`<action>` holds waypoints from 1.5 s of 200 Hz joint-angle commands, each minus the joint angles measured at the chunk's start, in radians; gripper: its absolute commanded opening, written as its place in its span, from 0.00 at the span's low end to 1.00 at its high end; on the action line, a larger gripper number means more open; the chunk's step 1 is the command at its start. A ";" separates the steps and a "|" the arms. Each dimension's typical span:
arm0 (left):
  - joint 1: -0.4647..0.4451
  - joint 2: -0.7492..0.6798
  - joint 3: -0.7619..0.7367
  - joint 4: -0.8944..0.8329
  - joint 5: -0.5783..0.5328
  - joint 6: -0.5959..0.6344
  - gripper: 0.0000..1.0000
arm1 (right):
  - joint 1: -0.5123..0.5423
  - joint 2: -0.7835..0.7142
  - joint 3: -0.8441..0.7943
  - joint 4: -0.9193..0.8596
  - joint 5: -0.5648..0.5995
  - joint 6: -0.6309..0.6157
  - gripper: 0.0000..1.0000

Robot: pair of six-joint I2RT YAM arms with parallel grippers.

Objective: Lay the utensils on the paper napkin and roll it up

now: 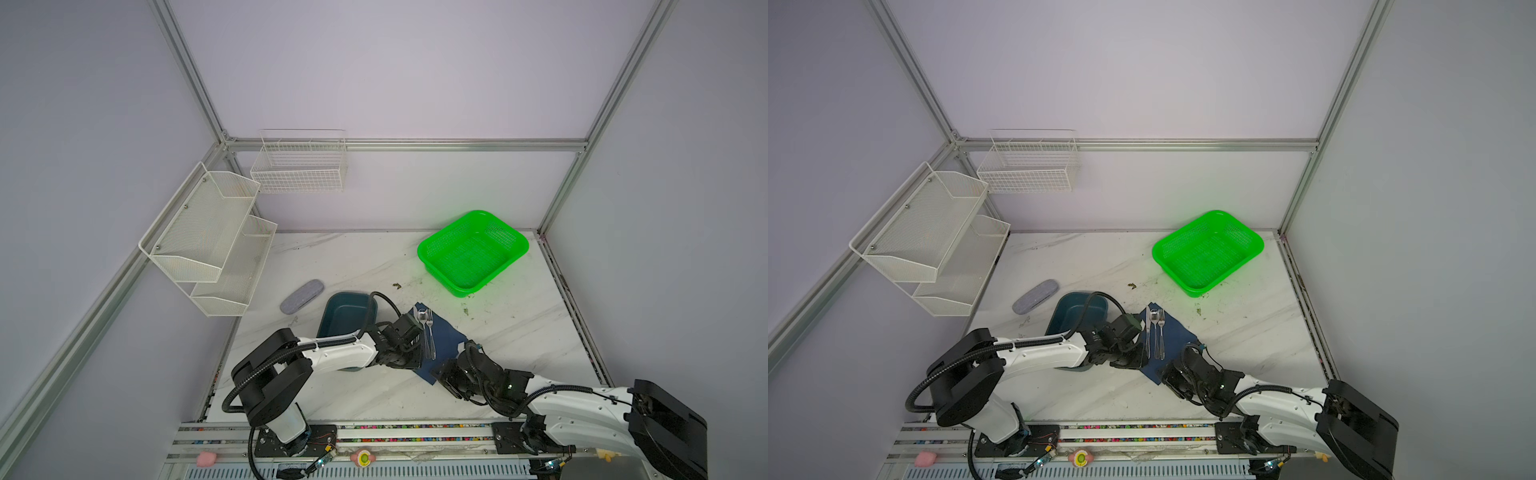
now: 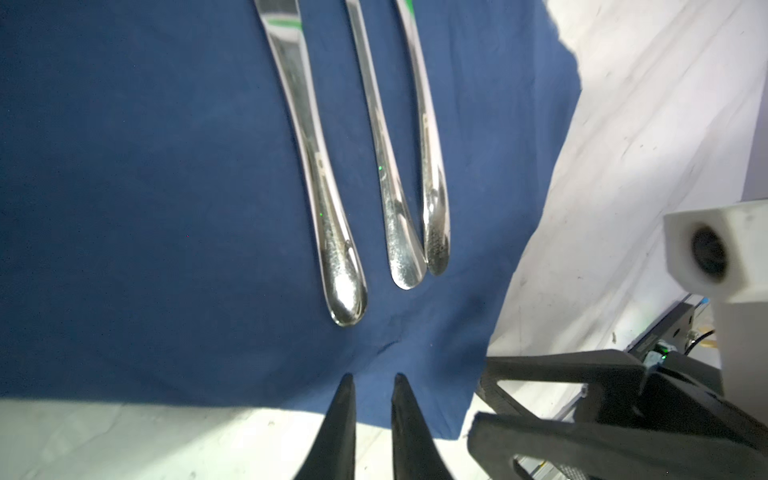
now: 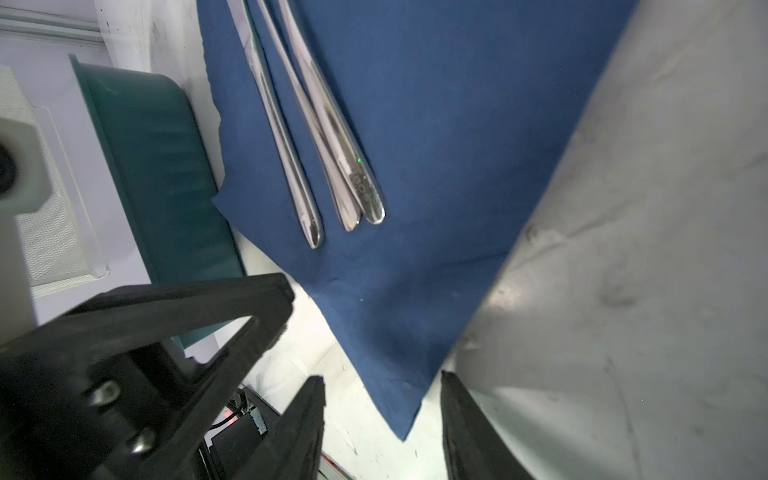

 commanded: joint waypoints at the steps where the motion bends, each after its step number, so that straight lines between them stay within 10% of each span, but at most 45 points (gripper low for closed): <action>1: 0.004 -0.114 -0.039 -0.022 -0.111 -0.017 0.21 | -0.005 0.000 0.026 0.046 0.027 0.041 0.48; 300: -0.008 -0.075 -0.102 0.268 0.061 0.018 0.11 | -0.243 0.164 0.115 0.171 -0.031 -0.041 0.52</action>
